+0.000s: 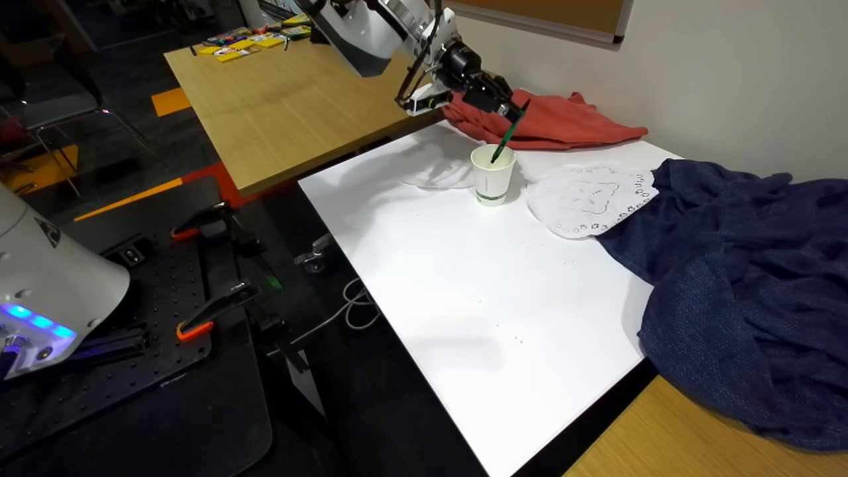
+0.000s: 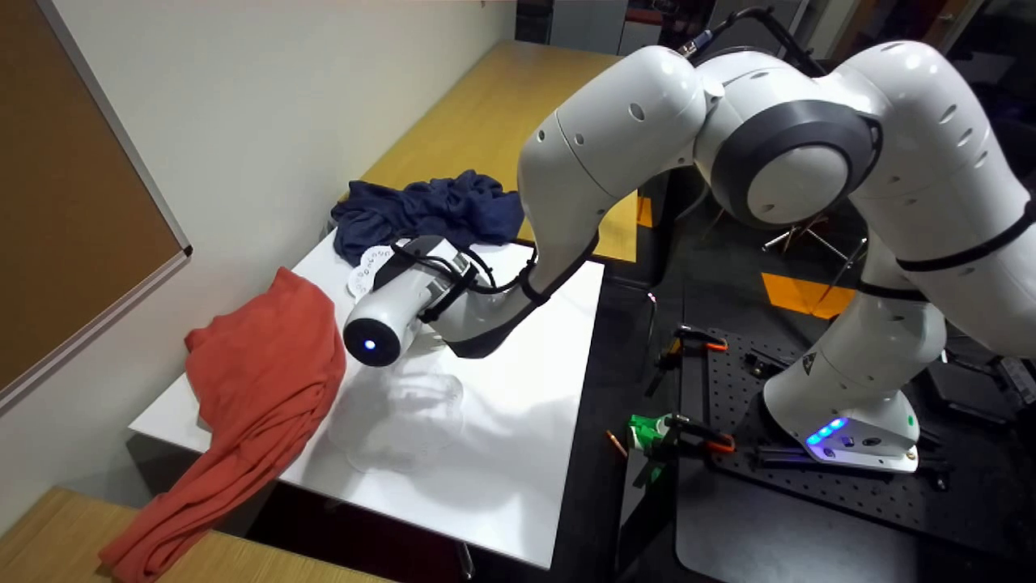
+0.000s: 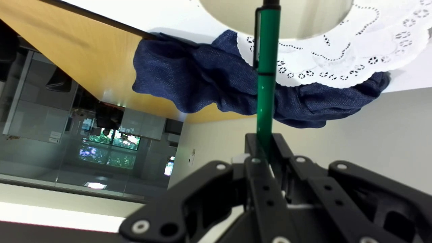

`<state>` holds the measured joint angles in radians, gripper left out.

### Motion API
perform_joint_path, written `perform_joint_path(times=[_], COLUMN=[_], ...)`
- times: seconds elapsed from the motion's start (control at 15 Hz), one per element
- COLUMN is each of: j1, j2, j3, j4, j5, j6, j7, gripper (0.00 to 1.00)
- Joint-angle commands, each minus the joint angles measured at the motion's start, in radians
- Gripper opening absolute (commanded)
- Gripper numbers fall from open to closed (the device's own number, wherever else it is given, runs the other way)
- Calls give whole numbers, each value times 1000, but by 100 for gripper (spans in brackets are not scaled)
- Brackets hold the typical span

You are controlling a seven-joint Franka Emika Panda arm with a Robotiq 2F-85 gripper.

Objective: Put the pen inside the white coffee cup

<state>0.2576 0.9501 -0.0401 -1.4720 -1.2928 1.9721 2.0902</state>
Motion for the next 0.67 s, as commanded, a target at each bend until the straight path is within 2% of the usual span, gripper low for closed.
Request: perform_joint_path(times=[0.0,0.6], j1=[-7,-2], j2=[49,130], j3=[11,6], j4=[57,115], j5=[-2,5], j6=[-27,-33], j7=[-9,-20], gripper=[3,3])
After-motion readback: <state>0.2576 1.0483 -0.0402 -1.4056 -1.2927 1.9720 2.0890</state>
